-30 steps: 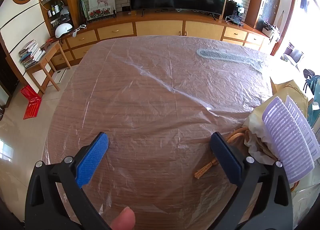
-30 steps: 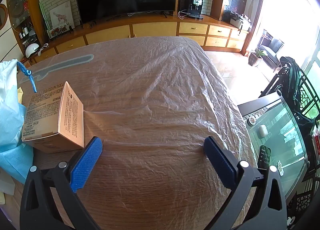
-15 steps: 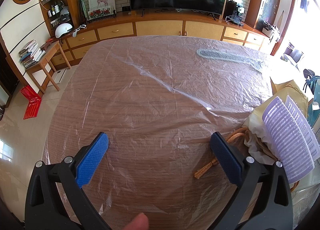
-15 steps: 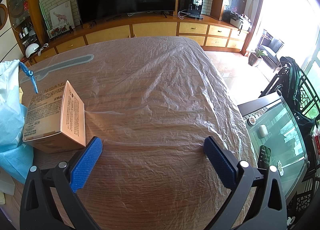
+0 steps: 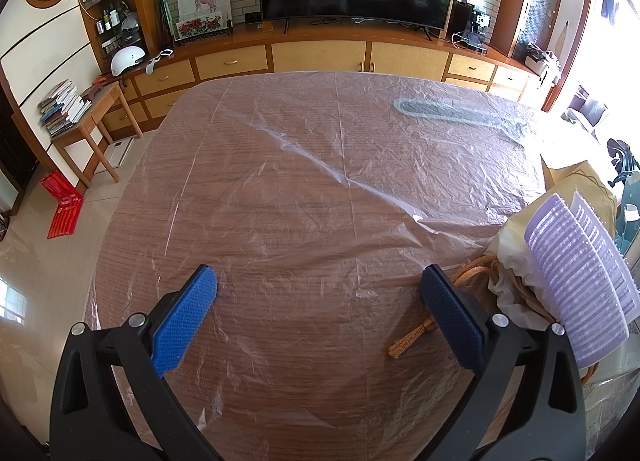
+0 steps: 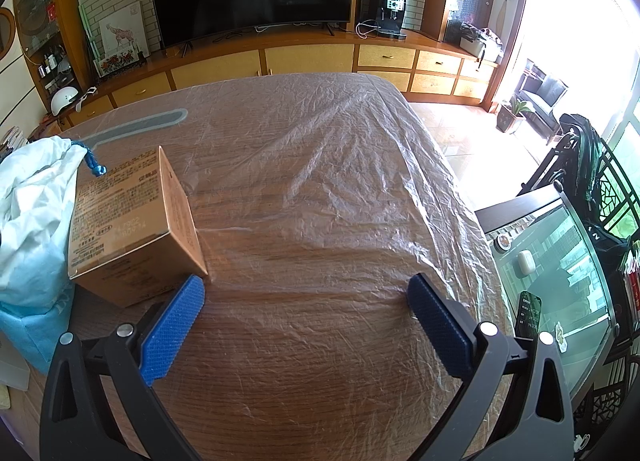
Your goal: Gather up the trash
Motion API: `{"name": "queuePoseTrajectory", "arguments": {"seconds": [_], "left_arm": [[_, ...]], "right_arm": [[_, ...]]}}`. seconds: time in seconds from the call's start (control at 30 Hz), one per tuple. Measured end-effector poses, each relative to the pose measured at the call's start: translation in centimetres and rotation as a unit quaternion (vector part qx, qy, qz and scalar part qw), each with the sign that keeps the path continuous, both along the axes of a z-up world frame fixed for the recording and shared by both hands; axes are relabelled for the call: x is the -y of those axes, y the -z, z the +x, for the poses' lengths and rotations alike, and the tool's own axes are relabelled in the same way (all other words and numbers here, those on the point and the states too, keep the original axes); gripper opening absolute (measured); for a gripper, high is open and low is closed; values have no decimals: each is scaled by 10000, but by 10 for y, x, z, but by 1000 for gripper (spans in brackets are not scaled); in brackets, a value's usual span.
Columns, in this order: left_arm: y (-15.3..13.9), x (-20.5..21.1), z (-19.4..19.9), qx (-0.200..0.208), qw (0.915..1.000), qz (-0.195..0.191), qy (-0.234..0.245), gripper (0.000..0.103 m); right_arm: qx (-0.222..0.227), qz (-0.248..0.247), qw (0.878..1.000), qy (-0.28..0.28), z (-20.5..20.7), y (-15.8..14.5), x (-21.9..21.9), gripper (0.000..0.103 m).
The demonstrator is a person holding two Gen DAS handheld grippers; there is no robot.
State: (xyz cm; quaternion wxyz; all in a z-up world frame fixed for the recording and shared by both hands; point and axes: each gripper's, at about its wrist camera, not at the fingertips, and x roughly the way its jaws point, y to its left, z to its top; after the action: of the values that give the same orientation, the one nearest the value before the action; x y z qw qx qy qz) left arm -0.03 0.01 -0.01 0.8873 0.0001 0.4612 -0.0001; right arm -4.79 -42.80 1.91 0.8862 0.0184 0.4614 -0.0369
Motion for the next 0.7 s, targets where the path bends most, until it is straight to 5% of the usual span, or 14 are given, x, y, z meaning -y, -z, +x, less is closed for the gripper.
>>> {"name": "queuePoseTrajectory", "arguments": {"seconds": [0.13, 0.33, 0.7], "left_arm": [[0, -2, -2, -34, 10000, 41, 8, 102], [-22, -19, -12, 294, 9995, 20, -123, 102], [-79, 4, -51, 843, 9951, -40, 517, 102]], "right_arm": [[-118, -223, 9995, 182, 3, -7, 3, 99], [460, -462, 9977, 165, -16, -46, 0, 99], [1034, 85, 9945, -116, -38, -113, -15, 99]]}}
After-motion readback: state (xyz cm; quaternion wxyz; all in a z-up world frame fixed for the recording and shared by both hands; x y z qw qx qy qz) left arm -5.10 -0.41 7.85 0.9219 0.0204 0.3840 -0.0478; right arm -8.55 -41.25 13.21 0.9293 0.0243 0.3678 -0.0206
